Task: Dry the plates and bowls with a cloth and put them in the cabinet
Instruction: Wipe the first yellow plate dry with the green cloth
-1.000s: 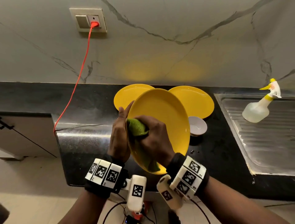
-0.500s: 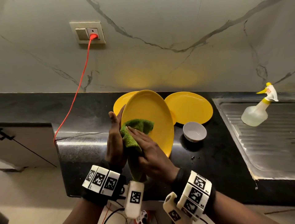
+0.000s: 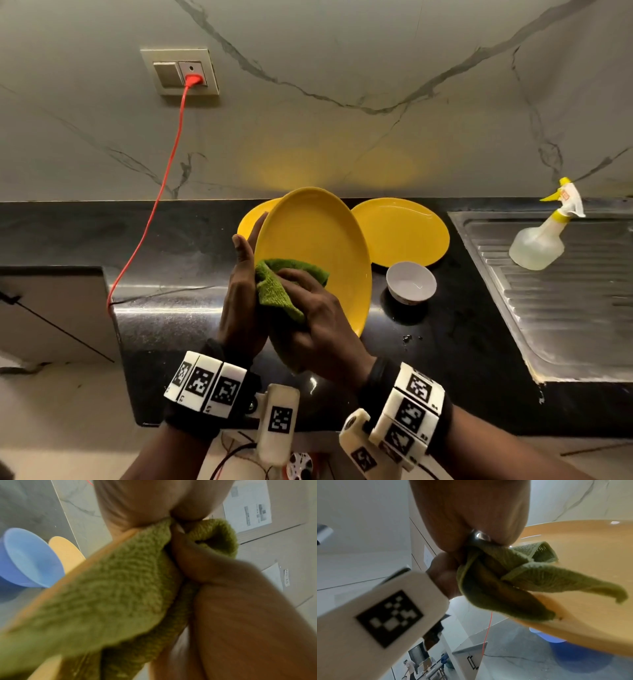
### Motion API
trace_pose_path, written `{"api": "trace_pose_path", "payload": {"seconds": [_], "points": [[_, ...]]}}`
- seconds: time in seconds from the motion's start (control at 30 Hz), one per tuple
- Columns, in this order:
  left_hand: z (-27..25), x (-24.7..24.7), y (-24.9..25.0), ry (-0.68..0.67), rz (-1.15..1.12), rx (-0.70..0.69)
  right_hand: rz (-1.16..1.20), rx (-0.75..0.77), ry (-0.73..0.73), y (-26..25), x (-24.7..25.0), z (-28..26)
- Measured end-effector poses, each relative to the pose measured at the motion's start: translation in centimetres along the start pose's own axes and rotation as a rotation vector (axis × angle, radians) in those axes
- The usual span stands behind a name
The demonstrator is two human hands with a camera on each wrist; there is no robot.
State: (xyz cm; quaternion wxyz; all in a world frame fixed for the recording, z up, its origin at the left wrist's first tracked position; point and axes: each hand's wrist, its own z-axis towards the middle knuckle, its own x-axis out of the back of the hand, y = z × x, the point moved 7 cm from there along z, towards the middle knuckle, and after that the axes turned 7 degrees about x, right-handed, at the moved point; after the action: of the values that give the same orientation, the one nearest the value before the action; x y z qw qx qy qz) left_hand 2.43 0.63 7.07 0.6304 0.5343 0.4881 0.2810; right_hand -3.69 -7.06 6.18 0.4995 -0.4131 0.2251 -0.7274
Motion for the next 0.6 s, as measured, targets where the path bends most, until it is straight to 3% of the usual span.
{"api": "trace_pose_path", "payload": {"seconds": [0.2,0.3,0.47,0.6], "points": [[-0.8,-2.1,0.0,-0.034,0.165,-0.005,0.012,-0.015,0.156,0.0,2.0,1.5],[-1.3,-2.6,-0.1,0.005,0.008,0.057,0.029,-0.057,0.238,0.4,3.0,2.4],[-1.1,-0.2,-0.7,0.115,0.017,0.126,0.075,-0.019,0.169,0.3,1.1,0.1],[-0.7,-0.2,-1.3,0.078,0.014,0.122,0.124,-0.057,0.144,0.4,0.7,-0.2]]}}
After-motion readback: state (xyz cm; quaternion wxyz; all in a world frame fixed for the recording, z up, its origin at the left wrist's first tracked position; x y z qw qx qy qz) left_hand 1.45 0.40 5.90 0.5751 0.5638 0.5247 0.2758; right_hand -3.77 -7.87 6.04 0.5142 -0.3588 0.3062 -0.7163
